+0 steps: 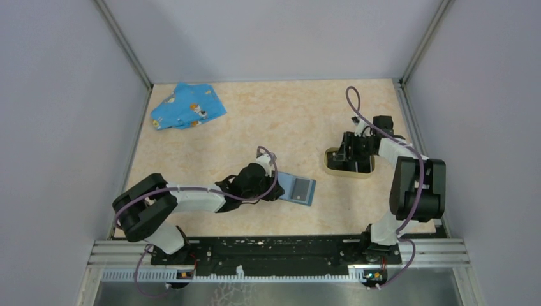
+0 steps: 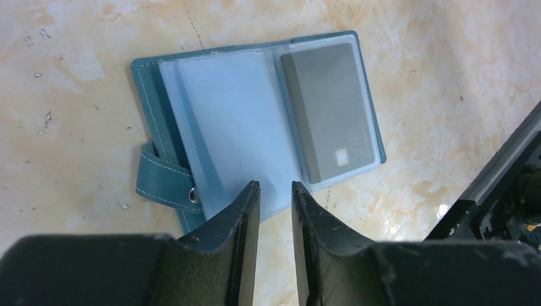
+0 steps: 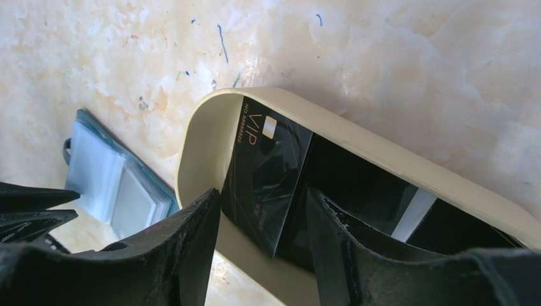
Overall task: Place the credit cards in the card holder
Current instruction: Turn over the card slot in the card holder, then pick up the credit card from the storage box.
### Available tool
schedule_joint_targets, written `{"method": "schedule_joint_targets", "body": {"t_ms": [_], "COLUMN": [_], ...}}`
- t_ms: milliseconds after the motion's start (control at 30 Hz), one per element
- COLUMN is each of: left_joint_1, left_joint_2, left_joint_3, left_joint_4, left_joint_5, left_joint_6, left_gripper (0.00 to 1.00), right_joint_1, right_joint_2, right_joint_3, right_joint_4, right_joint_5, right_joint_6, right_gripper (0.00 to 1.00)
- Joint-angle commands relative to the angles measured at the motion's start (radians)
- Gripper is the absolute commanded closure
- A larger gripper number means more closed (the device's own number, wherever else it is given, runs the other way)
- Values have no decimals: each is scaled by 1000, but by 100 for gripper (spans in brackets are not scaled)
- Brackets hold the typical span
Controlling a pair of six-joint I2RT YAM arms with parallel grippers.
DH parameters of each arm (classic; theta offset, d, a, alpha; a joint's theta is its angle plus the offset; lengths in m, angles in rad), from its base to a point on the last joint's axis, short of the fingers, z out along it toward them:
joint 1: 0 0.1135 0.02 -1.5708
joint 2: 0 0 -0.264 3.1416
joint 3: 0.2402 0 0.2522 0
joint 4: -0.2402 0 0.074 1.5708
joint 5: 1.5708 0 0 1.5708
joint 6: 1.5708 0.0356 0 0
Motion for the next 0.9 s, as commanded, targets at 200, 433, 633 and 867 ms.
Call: {"method": "schedule_joint_targets", "body": {"t_ms": [200,433,633,867], "left_joint_1": [-4,-4,-4,-5], "left_joint_2": [-121,-141,-146,-141], "left_joint_3": [-68,-100,-124,-120], "left_joint_4": [85,127,155,166], "left_joint_5": [31,44,83,94], "left_joint_6": [-7,-29,-46,-45], "left_gripper": [68,68,68,68], "right_joint_1": [-41,-56,-60,-60], "right_joint_2": [70,84,104,123], "right_joint_3": [44,34,37,46], "right_joint_4": [-11,14,6,-3], "right_joint_5": [-219,-311,-271,-221], "right_joint_6": [58,125,120,109], "right_gripper": [57,60,64,84]}}
